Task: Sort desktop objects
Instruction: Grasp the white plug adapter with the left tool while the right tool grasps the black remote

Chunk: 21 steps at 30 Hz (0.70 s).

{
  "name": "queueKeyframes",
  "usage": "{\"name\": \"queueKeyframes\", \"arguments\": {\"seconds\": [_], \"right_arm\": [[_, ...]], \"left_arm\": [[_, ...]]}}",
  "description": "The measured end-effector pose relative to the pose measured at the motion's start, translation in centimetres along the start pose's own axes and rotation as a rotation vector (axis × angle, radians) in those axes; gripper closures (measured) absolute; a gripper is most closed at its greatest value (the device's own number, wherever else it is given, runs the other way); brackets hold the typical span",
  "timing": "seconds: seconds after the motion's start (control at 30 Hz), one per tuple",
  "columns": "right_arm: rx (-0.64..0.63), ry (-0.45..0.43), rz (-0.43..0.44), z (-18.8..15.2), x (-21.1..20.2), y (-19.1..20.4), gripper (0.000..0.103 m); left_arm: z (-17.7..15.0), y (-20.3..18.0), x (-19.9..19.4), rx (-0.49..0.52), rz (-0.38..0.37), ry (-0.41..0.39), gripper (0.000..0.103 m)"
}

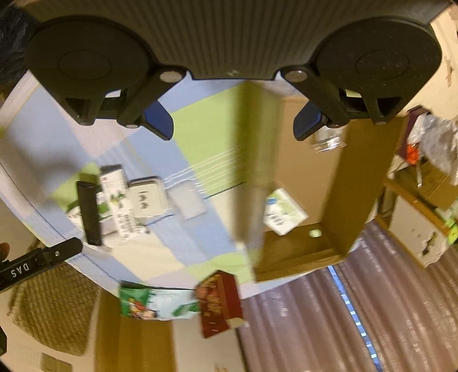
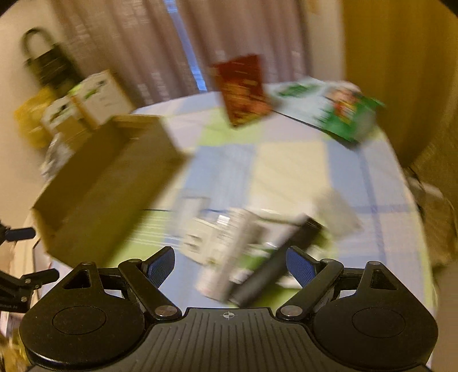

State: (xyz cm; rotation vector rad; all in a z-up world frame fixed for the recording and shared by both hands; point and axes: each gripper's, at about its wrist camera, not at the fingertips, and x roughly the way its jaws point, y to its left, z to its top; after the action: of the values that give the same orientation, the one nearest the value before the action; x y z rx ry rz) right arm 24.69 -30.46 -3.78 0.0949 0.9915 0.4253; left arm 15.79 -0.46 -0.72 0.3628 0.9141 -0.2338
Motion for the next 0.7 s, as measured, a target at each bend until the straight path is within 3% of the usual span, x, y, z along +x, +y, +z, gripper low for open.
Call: {"name": "queueKeyframes", "arguments": {"seconds": [0.3, 0.43, 0.7], "right_arm": [[0.236, 0.045, -0.054, -2.7, -1.2, -7.3, 0.016], [0.327, 0.053, -0.02, -3.0, 0.0, -8.5, 0.016], [0.37, 0.07, -0.025, -0.7, 4.6, -7.9, 0.016]], "left_arm": [[2.6, -6.1, 5.5, 0.155, -0.09, 0.017, 0.019], [3.5, -8.0, 8.0, 0.25, -0.098, 0.024, 0.023], [4.6, -7.8, 10.1, 0.287, -0.11, 0.031, 0.023]]}}
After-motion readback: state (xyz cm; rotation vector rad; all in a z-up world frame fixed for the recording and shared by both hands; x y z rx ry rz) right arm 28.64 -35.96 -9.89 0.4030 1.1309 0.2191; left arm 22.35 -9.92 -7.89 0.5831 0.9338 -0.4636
